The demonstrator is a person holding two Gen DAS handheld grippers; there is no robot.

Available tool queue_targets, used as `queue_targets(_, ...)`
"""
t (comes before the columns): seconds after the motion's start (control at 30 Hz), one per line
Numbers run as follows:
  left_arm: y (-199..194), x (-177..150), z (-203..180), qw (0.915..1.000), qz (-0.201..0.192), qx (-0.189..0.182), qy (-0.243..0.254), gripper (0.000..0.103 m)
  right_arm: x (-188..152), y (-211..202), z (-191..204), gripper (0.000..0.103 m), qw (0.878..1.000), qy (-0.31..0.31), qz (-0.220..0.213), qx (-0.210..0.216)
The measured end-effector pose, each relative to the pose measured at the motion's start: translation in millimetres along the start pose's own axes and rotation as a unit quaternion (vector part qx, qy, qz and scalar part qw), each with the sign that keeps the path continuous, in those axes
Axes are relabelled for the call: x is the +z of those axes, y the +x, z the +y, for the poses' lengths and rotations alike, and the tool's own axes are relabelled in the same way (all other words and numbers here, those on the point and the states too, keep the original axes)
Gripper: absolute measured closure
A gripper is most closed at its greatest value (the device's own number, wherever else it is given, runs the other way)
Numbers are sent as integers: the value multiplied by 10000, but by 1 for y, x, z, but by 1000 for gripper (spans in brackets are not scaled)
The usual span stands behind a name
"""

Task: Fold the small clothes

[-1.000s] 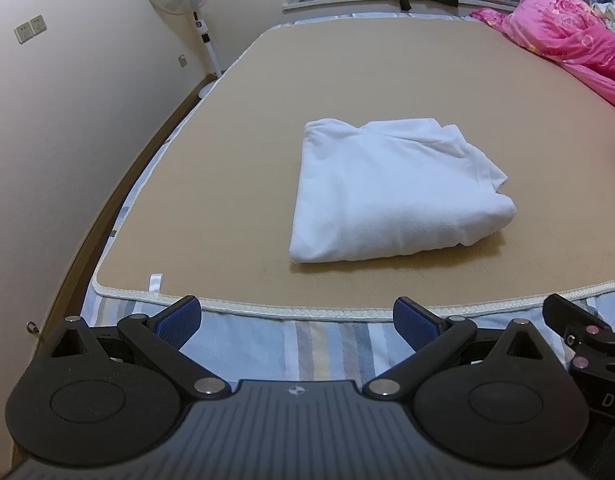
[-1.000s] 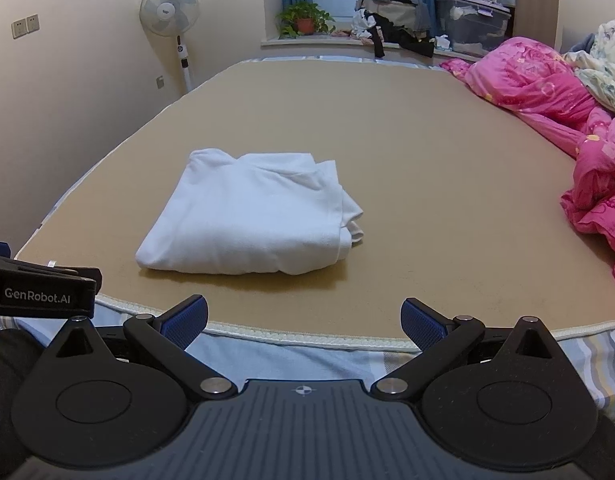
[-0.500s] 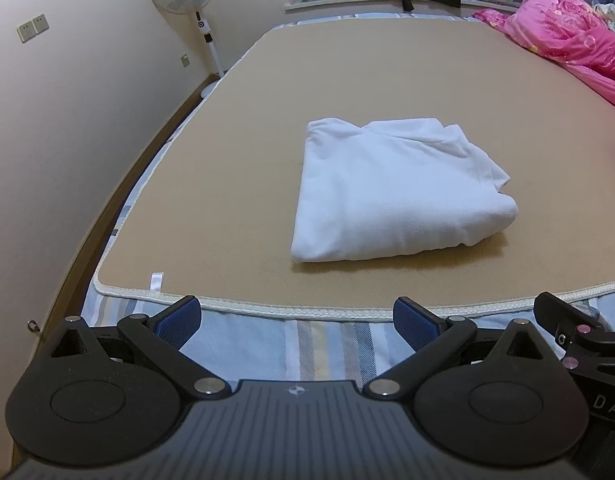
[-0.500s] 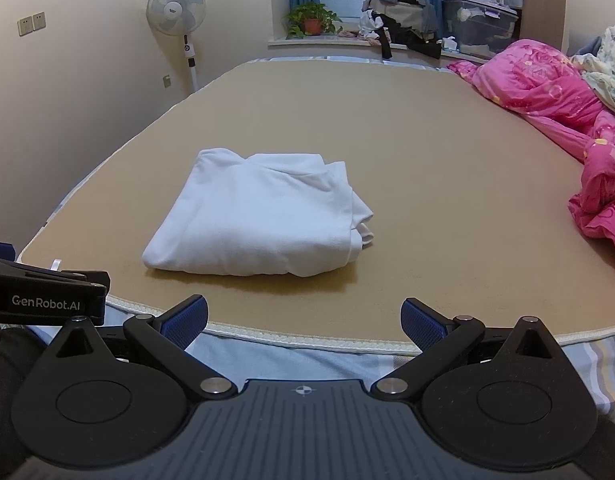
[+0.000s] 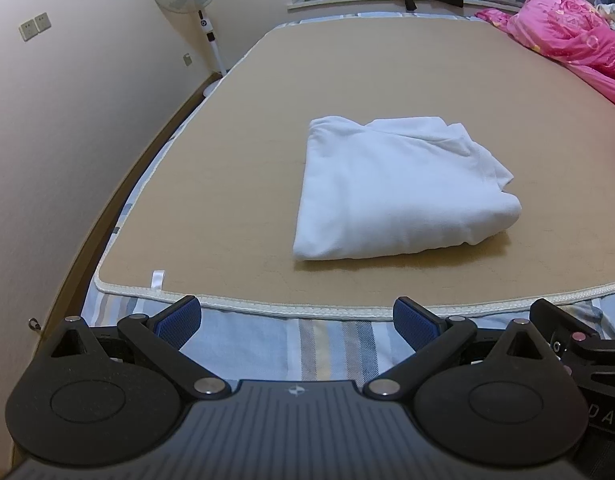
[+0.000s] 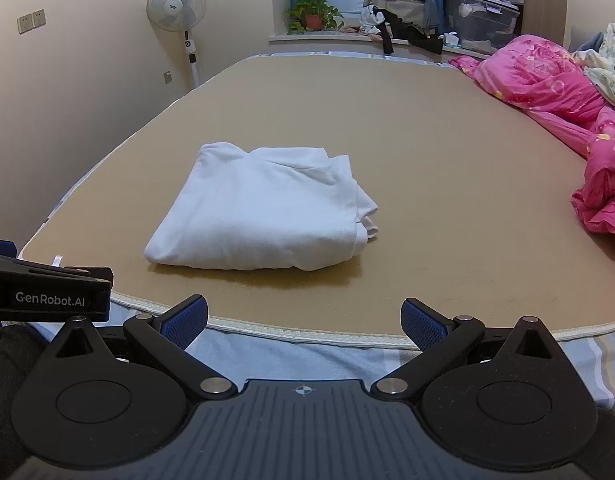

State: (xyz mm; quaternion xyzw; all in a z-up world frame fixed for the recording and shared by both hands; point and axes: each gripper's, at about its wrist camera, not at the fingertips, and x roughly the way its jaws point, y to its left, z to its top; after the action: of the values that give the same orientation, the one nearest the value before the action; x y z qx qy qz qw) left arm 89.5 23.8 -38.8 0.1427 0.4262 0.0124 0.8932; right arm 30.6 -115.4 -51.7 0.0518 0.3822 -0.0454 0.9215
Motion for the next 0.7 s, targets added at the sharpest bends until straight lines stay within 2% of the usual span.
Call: queue_targets(0.7, 0, -3, -2, 9999, -51, 92, 47, 1, 0, 0, 2, 1, 10000, 19, -20, -4)
